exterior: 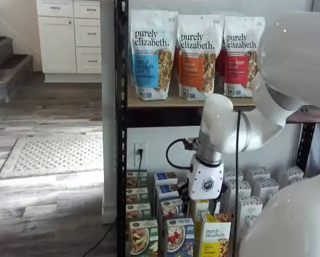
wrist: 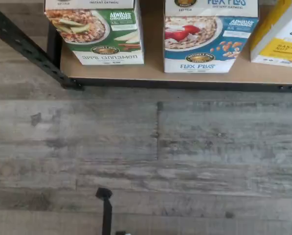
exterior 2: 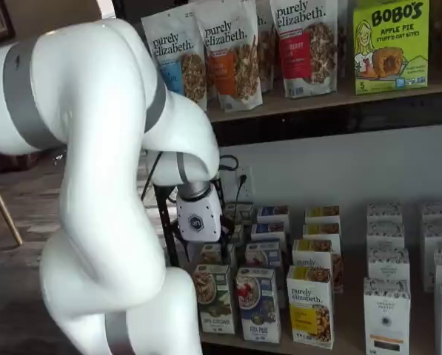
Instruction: Pick up the blue and white box that is on the bottom shelf, the second box from the left
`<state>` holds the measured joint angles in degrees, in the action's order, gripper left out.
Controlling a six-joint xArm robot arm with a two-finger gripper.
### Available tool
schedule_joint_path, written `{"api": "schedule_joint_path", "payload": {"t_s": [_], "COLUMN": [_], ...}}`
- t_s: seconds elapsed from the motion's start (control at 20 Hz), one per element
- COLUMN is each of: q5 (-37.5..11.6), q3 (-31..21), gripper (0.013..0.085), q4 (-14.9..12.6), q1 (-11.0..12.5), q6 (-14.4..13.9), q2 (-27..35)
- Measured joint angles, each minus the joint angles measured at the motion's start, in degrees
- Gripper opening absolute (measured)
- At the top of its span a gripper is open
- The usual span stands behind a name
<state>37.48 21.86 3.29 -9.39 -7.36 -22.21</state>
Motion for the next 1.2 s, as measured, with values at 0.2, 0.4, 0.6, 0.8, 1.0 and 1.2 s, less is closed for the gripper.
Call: {"api": "schedule_joint_path", "payload": {"t_s": [0.2,0.4,0.6,0.8,1.0,1.2], "q5": [-3.2,-6.53,-8.78,-10.82,-11.8,-12.88], "q3": [1.24,2.86,4.25,6.23,8.56,10.87], "gripper": [0.085,0.085,0.085,0.085,0.085,0.085], "q4": [-0.1,-1.68,-2.84,-4.54,-6.62,-7.86], "q1": [-0.46,-0.72,-0.67,-0.38,0.09,0.78], "q6": [-0.39,-1.86,-2.75,-3.93,-5.35,-5.81], "q2": [4.72,9.4,12.33,15.64,19.1,22.76]}}
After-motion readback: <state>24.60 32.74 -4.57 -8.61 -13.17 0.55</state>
